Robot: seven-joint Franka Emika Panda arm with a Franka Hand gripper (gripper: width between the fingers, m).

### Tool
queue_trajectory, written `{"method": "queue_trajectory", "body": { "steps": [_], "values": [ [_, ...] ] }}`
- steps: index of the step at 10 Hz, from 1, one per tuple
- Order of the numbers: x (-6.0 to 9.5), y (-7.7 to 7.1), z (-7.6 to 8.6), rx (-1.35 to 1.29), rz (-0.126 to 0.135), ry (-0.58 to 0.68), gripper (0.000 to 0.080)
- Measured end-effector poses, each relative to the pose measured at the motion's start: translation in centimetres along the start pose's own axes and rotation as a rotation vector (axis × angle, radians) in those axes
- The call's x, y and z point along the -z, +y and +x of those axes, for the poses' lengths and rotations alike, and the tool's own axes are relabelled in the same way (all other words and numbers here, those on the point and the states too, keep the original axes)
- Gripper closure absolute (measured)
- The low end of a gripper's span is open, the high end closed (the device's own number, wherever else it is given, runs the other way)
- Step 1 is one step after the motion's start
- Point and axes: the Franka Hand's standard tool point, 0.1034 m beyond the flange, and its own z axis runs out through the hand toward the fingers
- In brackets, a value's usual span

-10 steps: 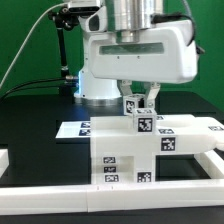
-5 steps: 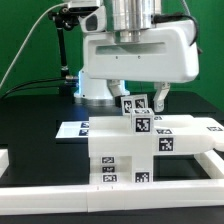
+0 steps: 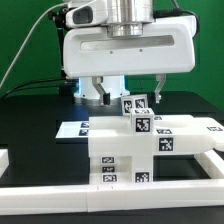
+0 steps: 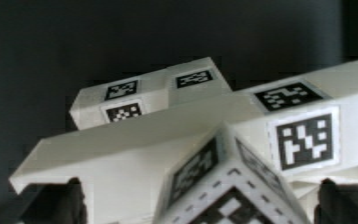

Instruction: Assemble chair

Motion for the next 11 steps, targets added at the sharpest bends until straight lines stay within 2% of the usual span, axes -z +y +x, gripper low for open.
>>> {"method": "queue_trajectory", "body": {
  "steps": [2,3,4,6,7,8,9,10,11],
  "values": [
    [-0.1,0.0,0.0,0.112,-0.007,-0.002,0.0151],
    [-0.2,-0.8,0.0,0.274,-0.036,0.006,0.0151],
    [-0.3,-1.3,-0.1,0.375,-0.041,0.009,0.0151],
    [-0.3,-1.1,0.0,0.327,-0.040,0.010,0.0174],
    [-0.3,-1.1,0.0,0.328,-0.041,0.010,0.0303],
    [-0.3,-1.1,0.0,0.286,-0.039,0.011,0.0303],
    [-0.3,-1.1,0.0,0.187,-0.038,0.013,0.0481],
    [-0.3,-1.1,0.0,0.132,-0.037,0.014,0.0515],
    [-0.3,-1.1,0.0,0.086,-0.037,0.015,0.0515]
  ]
}}
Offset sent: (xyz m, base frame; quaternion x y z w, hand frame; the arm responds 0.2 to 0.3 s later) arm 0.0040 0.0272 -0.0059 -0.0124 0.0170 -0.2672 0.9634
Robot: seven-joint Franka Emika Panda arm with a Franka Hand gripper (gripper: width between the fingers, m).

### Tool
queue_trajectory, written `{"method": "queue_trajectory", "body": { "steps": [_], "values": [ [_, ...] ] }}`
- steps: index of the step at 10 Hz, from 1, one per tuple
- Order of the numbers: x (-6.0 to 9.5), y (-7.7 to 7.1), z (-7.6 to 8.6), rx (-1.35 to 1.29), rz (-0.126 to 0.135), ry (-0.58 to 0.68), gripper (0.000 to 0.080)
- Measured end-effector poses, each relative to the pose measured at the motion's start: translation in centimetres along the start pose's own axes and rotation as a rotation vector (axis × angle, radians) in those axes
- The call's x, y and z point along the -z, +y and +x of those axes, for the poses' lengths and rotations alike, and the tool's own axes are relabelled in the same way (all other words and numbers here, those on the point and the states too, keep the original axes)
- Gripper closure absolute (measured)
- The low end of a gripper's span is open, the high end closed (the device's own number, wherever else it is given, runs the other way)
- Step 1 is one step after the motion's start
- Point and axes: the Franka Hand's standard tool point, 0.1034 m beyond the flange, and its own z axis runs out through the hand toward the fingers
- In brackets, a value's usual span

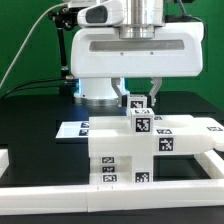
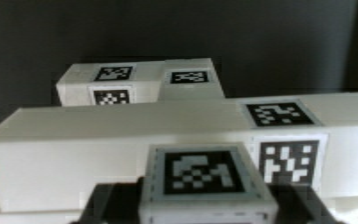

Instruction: Assemble chair

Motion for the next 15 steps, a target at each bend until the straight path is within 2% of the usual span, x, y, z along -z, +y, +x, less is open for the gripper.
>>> {"method": "queue_trajectory", "body": {
  "steps": [3,5,6,7,8,10,11,12,13,15],
  "values": [
    [-0.05,0.04,0.11,-0.281,0.000,-0.007,0.0515],
    [-0.05,-0.05,-0.10,-0.651,-0.011,-0.043,0.0515],
    [-0.07,-0.07,-0.03,-0.710,-0.013,-0.043,0.0515],
    [-0.08,-0.31,0.03,-0.937,-0.001,-0.047,0.0515],
    [-0.08,-0.34,0.08,-1.004,0.005,-0.047,0.0515],
    [-0.10,-0.36,0.07,-0.958,0.006,-0.047,0.0510],
    [-0.09,-0.34,0.07,-0.940,0.006,-0.047,0.0309],
    [-0.07,-0.11,0.20,-0.750,0.011,-0.040,0.0309],
    [-0.08,-0.05,0.25,-0.598,0.014,-0.034,0.0185],
    [-0.31,-0.14,-0.03,-0.393,0.016,-0.029,0.0161]
  ]
}}
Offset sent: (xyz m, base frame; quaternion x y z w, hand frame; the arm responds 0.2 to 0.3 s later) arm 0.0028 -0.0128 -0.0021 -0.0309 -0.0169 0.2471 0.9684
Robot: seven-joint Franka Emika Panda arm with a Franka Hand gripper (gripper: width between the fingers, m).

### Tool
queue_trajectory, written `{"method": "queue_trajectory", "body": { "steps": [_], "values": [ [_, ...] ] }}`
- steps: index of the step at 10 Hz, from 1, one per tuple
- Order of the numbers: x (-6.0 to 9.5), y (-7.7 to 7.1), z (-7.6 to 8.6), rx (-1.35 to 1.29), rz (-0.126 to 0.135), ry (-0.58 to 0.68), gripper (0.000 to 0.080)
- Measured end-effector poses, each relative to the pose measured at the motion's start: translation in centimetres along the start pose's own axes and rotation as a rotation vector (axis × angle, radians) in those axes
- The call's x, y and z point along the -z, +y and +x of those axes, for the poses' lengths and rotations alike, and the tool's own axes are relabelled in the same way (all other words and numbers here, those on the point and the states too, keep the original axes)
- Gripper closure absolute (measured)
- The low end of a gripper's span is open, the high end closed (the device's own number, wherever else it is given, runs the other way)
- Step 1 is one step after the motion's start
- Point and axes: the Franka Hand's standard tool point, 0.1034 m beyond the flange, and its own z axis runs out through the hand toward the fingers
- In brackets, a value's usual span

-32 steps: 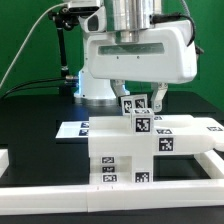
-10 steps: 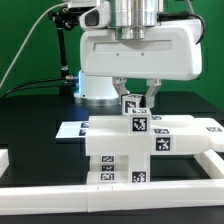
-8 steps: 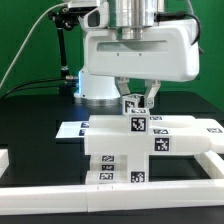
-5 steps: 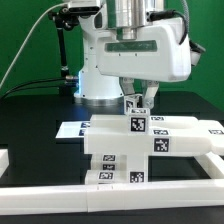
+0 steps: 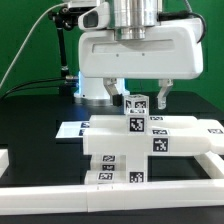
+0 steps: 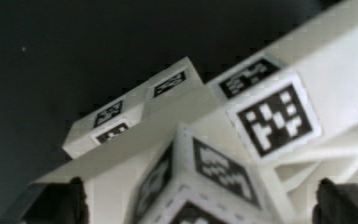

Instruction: Assemble chair

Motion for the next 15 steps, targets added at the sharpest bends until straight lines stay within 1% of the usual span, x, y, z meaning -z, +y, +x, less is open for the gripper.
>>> {"method": "queue_trajectory", "body": {
  "steps": [2,3,4,6,7,8,9,10,11,12,13,15],
  "values": [
    [0.03,0.06,0.08,0.128,0.000,0.001,0.0151],
    [0.04,0.05,0.11,0.204,-0.005,0.004,0.0150],
    [0.13,-0.12,0.29,0.383,-0.020,0.018,0.0150],
    [0.15,-0.16,0.41,0.607,-0.024,0.028,0.0150],
    [0.07,0.05,0.46,0.617,-0.026,0.033,0.0150],
    [0.06,0.02,0.44,0.596,-0.025,0.032,0.0177],
    [0.06,0.02,0.44,0.578,-0.025,0.033,0.0306],
    [0.06,0.03,0.44,0.568,-0.024,0.033,0.0306],
    [0.06,0.00,0.43,0.489,-0.022,0.033,0.0489],
    [0.05,0.00,0.42,0.414,-0.021,0.034,0.0517],
    [0.05,-0.01,0.42,0.367,-0.019,0.034,0.0517],
    [0.06,-0.23,0.36,0.184,-0.019,0.034,0.0517]
  ]
}}
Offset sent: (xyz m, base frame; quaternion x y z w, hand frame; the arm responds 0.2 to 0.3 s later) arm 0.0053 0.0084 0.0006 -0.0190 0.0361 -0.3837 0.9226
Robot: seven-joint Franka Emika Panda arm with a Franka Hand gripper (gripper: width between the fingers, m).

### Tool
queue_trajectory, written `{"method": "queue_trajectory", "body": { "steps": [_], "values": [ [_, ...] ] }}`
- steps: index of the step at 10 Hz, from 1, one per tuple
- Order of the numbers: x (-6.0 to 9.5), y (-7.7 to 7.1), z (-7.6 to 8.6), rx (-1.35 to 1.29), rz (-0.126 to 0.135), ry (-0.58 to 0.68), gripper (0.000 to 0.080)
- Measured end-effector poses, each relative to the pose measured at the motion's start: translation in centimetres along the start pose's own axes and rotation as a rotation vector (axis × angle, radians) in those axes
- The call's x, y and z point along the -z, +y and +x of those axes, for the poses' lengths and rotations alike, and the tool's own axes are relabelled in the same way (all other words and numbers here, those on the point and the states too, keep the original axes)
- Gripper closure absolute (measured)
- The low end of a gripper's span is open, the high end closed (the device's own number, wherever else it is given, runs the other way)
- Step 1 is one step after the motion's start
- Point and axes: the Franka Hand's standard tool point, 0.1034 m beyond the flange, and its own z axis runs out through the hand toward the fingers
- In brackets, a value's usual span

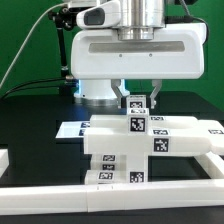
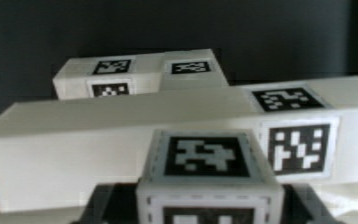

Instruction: Assemble chair

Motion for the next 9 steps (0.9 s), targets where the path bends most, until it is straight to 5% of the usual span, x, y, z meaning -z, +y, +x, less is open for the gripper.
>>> {"method": "queue_trajectory", "body": {
  "steps": [3,7,9],
  "values": [
    [-0.07,0.20,0.03,-0.298,-0.001,-0.004,0.0517],
    [-0.19,0.78,0.15,-0.703,0.039,-0.021,0.0517],
    [-0.21,0.79,0.15,-0.643,0.038,-0.019,0.0517]
  ]
}}
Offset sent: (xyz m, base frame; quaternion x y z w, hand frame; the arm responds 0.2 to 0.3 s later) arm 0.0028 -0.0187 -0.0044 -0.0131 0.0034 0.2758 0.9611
